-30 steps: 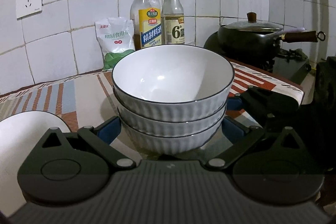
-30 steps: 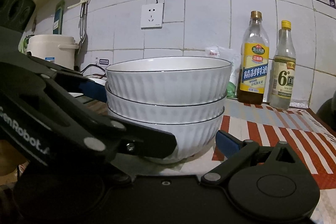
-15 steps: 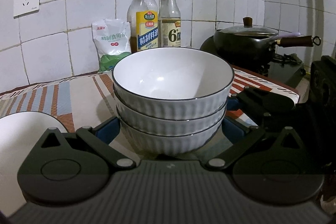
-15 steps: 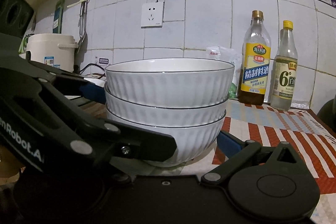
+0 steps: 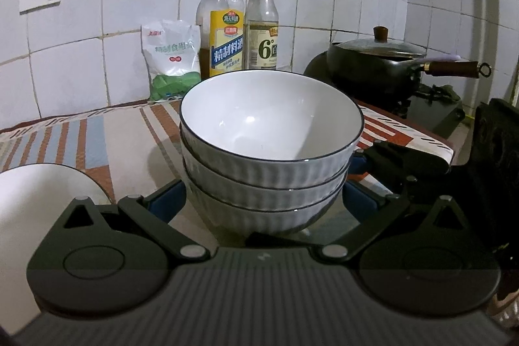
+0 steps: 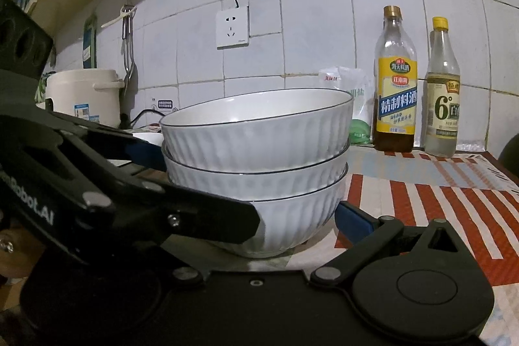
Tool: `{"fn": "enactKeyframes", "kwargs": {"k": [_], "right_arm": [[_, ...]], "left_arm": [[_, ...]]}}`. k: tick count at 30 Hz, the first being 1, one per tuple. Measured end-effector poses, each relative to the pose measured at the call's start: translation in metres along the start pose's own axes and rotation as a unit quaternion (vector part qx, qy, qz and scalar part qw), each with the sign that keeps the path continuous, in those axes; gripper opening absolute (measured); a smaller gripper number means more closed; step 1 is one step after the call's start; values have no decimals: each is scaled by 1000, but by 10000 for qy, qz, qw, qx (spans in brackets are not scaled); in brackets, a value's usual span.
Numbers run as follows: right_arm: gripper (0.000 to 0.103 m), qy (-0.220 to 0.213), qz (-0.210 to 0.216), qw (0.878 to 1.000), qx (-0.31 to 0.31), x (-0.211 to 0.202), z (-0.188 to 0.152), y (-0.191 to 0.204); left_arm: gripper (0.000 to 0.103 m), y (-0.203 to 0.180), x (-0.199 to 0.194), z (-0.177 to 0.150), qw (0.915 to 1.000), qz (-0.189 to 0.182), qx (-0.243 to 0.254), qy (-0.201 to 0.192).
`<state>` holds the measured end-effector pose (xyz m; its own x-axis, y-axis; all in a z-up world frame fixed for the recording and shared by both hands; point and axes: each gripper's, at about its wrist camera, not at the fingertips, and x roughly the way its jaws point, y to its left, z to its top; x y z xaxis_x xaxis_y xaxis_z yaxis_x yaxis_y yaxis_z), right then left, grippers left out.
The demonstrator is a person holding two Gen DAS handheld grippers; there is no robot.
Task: Organize plates and bowls
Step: 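Lift the three-bowl stack off the cloth with the left gripper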
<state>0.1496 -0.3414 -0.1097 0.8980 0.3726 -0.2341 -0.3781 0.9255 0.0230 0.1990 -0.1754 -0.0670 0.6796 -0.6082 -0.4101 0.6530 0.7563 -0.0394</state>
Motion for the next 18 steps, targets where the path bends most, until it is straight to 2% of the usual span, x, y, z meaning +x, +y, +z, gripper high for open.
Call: {"fn": "enactKeyframes", "kwargs": {"k": [8,12,18], "right_arm": [[103,115,-4,9999,59,2,3,0],[103,35,46,9997,251,4,4,-6],[103,-98,-37,9998,161,4,0,-2]], "left_arm": [[103,-6,3,8,9997,107,165,121],[103,-3,4,8,9999,81,88,0],[103,1,2,3,9999,3,3,-133]]}}
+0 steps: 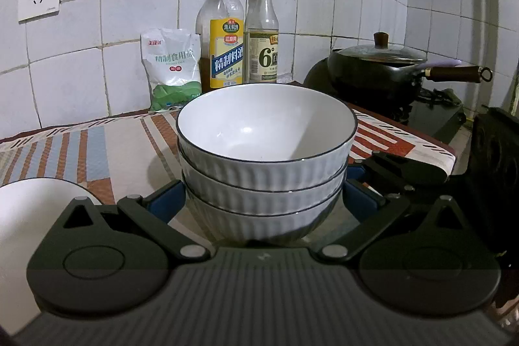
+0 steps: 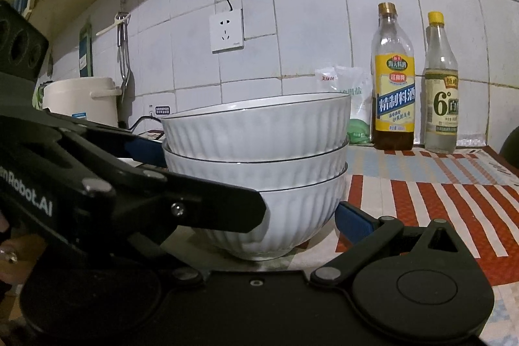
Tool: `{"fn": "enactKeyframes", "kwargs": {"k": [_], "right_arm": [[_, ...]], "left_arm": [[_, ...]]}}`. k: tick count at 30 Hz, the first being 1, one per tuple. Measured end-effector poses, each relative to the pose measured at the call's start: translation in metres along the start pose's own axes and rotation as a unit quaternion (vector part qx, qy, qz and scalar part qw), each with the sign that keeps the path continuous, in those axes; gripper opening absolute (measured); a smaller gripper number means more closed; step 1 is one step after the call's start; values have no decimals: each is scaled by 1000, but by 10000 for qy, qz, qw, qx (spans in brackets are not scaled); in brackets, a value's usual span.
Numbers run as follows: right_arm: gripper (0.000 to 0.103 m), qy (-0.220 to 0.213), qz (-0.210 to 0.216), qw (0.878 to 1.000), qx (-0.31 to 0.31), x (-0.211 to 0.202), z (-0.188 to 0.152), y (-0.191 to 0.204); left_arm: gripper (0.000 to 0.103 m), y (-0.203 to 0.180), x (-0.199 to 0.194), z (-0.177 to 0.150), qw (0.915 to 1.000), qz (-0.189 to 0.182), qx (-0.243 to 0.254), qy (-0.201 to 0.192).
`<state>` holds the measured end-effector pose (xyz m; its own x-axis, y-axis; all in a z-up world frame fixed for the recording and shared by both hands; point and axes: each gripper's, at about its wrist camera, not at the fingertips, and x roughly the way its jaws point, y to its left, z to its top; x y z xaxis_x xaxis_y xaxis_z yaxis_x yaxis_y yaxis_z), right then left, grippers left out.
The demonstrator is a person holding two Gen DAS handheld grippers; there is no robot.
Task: Organize plates and bowls
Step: 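Lift the three-bowl stack off the cloth with the left gripper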
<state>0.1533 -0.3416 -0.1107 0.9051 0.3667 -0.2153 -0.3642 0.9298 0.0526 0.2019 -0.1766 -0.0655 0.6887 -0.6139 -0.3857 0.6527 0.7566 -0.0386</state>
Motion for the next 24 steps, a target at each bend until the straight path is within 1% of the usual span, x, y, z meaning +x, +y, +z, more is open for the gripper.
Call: {"fn": "enactKeyframes", "kwargs": {"k": [4,7,8,11,13,16,20,24], "right_arm": [[103,-46,-41,10000,-46,-1,-3,2],[103,29,-102,9999,-136,-2,-4,5],[103,62,-154,9997,-181,-2,-3,6],[103,228,-487,9972,-511,-3,-4,15],[103,236,-644,9952,-703,-4,-4,20],[103,224,-575,9954,-736,-4,-2,19],[103,109,-307,9980,-546,-1,0,12],[103,44,-218,9989,-420,1,0,7]], "left_arm": [[103,-4,0,0,10000,41,75,35],[103,-8,-1,-2,9998,87,185,58],[103,-9,-2,-2,9997,107,217,63],[103,-9,-3,-2,9997,150,179,112],[103,-8,-3,-1,9997,132,161,143],[103,-5,-1,2,9997,70,45,249],[103,-2,2,3,9994,-44,-44,354],[103,-3,6,0,9996,-2,19,275]]}}
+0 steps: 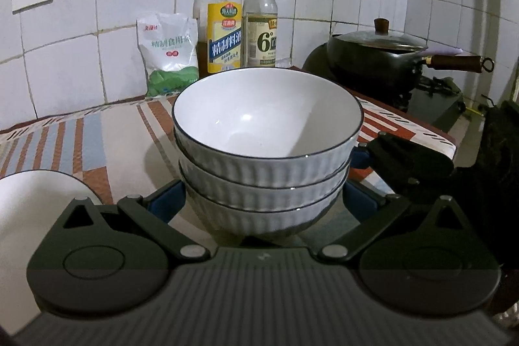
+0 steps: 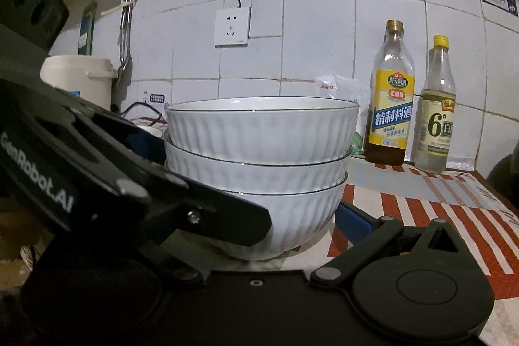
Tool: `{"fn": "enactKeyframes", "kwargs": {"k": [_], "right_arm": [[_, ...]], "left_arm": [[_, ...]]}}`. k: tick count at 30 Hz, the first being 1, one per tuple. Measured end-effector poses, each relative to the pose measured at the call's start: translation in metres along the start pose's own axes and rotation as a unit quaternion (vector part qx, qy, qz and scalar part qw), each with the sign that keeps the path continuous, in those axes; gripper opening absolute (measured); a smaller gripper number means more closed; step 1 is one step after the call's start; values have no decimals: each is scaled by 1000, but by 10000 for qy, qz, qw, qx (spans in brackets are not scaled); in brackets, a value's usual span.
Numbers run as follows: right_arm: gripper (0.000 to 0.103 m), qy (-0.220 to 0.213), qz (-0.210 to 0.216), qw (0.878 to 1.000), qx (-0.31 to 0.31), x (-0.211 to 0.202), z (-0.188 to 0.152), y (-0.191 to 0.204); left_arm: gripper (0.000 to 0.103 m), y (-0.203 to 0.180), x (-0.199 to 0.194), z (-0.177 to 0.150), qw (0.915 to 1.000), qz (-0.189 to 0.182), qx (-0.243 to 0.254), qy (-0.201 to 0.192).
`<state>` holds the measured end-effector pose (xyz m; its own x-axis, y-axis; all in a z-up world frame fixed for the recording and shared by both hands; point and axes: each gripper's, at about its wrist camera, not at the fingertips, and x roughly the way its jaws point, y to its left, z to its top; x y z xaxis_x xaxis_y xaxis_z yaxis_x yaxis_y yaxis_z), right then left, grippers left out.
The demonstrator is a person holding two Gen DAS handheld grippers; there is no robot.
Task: Organize plates and bowls
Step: 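Lift the three-bowl stack off the cloth with the left gripper, then carry the bowl stack over the sun plate and lower it on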
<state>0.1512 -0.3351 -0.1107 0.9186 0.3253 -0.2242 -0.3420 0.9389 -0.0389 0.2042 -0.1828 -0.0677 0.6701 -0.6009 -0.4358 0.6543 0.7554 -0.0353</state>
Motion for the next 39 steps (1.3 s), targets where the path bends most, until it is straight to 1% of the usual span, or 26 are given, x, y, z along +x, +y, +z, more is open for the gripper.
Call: {"fn": "enactKeyframes", "kwargs": {"k": [3,10,13,24,32,39], "right_arm": [[103,55,-44,10000,60,0,0,2],[103,-65,-274,9996,78,-1,-3,11],[103,-103,-319,9993,153,-2,-3,11],[103,-237,-337,9990,162,-7,-6,14],[103,-402,-393,9984,-68,-10,-5,21],[103,-441,-372,9982,-161,-12,1,29]], "left_arm": [[103,-7,-1,-2,9998,105,182,-39],[103,-7,-3,-3,9996,88,264,-78],[100,-8,-5,-3,9994,113,292,-117],[100,-11,-13,-6,9989,119,415,-182],[100,-9,-19,-5,9987,111,428,-258],[100,-11,-30,-3,9978,240,560,-263]]}}
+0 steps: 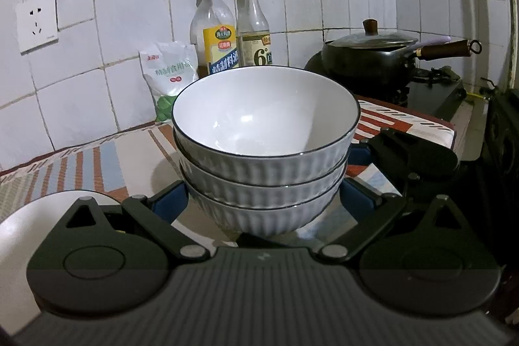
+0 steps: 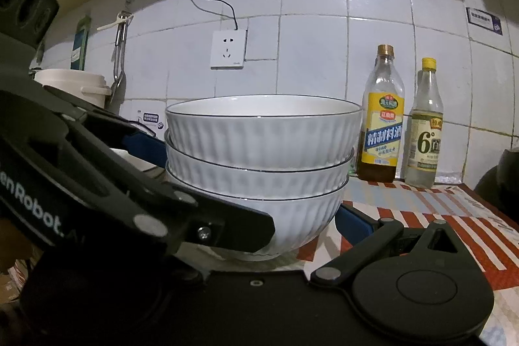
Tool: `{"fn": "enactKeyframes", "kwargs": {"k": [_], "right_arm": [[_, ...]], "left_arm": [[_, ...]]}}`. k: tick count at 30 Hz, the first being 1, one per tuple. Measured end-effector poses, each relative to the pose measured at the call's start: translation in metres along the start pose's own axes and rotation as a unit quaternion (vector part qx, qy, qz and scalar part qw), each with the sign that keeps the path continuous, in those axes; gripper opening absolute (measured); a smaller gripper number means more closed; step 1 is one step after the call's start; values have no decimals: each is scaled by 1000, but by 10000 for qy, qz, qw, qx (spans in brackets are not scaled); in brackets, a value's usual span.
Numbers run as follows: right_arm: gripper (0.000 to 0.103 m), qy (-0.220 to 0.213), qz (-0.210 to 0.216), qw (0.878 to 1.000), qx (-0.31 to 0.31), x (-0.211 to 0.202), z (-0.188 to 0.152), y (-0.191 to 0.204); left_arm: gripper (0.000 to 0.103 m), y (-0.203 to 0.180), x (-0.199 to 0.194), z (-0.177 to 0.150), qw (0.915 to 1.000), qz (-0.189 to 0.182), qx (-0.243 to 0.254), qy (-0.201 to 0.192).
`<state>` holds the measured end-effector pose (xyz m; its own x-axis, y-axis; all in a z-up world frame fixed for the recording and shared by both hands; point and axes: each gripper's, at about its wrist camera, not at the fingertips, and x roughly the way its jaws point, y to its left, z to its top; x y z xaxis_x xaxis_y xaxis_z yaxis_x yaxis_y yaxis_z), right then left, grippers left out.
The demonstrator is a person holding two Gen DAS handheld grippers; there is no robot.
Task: Organize plates and bowls
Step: 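Carry the bowl stack over the sun plate and lower it on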
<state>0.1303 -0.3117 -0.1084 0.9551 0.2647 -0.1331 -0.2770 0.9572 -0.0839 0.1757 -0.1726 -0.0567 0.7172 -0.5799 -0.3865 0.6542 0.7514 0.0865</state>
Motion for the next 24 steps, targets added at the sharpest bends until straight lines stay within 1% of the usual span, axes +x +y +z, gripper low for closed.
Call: {"fn": "enactKeyframes", "kwargs": {"k": [8,15,19,23,24], "right_arm": [[103,-67,136,9999,-78,-9,25,22],[103,-150,399,9989,-208,-16,55,58],[103,-273,596,9976,-229,-11,63,82],[103,-291,771,9963,-231,-2,66,105],[103,-279,808,9961,-236,1,65,110]], "left_arm": [[100,7,-33,8,9998,143,-49,-111],[100,23,-79,17,9991,354,-194,-163],[100,39,-102,14,9979,548,-293,-172],[100,56,-121,6,9967,689,-398,-145],[100,59,-124,3,9965,751,-349,-111]]}}
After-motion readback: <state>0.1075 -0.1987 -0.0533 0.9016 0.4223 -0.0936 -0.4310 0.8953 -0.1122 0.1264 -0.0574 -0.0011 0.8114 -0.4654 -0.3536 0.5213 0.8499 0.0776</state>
